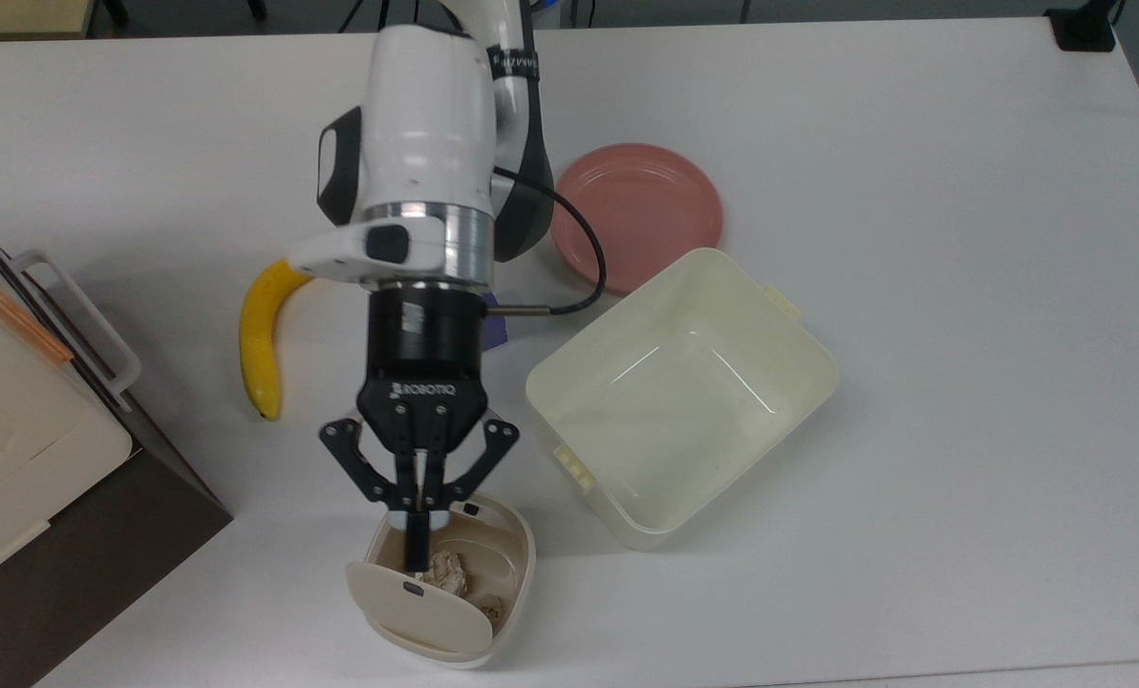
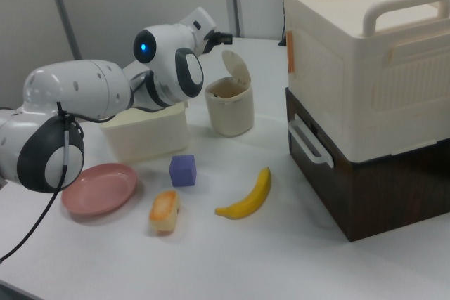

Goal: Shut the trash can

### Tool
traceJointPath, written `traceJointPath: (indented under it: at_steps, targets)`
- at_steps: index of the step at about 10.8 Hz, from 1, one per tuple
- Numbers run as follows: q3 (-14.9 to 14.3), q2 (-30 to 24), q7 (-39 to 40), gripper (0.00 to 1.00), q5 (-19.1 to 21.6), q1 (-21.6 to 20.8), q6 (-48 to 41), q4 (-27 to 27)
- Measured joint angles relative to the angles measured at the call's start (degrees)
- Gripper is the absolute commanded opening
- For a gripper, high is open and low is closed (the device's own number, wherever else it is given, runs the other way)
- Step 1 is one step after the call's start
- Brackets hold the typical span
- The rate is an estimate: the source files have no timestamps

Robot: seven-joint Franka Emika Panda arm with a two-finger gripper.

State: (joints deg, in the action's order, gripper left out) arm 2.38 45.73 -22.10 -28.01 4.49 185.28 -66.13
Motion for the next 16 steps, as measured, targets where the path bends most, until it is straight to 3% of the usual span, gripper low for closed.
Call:
traceJointPath:
  at_steps: [1, 9, 16]
  targets:
    - [0.0, -0.8, 0.0, 0.99, 3.2, 0.0, 0.0, -0.2]
    - [0.3, -8.3, -1.8, 1.00, 8.3, -0.1, -1.4, -10.5]
    - [0.4, -22.1, -6.9, 1.00, 8.3, 0.0, -1.4, -34.7]
